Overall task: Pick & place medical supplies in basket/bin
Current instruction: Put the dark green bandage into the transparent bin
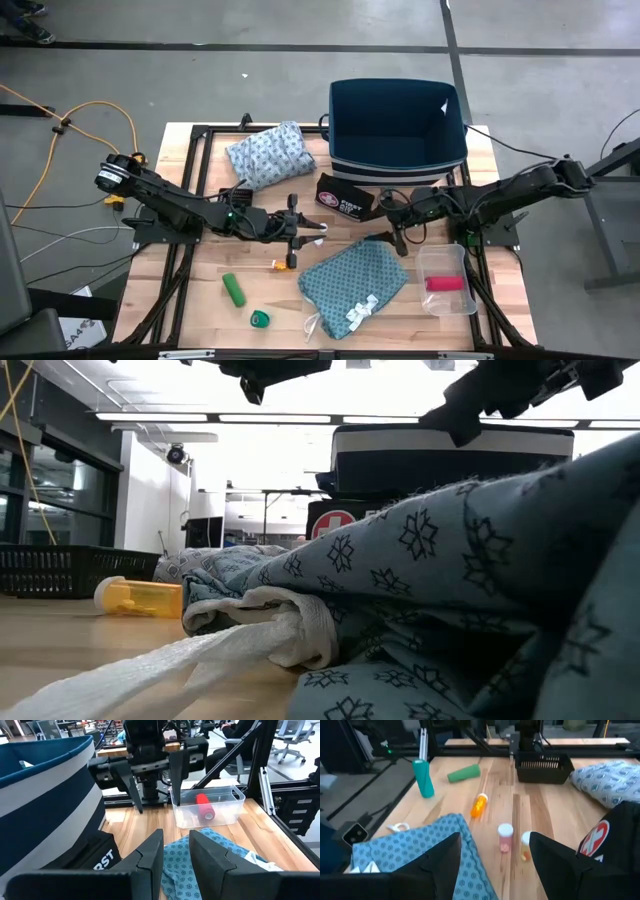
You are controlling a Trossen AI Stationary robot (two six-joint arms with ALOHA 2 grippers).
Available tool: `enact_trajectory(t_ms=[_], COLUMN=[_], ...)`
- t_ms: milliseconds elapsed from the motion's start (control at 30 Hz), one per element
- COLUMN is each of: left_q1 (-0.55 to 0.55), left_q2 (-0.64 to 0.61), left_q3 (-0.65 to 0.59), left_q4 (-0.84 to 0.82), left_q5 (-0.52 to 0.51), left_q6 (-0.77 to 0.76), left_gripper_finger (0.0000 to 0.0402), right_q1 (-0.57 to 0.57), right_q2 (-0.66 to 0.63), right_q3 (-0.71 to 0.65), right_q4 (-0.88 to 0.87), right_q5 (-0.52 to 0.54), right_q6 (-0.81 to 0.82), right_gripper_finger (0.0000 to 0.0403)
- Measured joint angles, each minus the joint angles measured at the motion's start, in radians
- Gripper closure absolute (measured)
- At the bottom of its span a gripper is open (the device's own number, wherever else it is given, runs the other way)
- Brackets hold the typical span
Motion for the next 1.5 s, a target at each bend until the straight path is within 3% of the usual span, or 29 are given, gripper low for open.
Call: enact_trajectory(t_ms=[333, 600, 967, 1500], left_q1=[-0.067, -0.125, -0.161, -0.174], left_q2=[0.000, -0.007, -0.076, -0.107], left_q3=[0.000, 0.000, 0.001, 0.001], left_q4=[-0.076, -0.209, -0.389, -0.454], left_q5=[-0.007, -0.109, -0.111, -0.104], left_q6=[-0.032, -0.203, -0.385, -0.396], left_gripper_finger=[0.0314, 0.0314, 0.0314, 0.0314], right_q1=[0.000, 0.000, 0.000, 0.000], right_q2=[0.003, 0.003, 0.003, 0.003], right_q3=[0.000, 0.000, 0.000, 0.000], right_q4=[-0.005, -0.005, -0.008, -0.008], right_q5=[-0.004, -0.004, -0.004, -0.004], right_q6=[0.000, 0.000, 0.001, 0.001], right_gripper_finger=[0.0178, 0.0178, 0.0178, 0.0179])
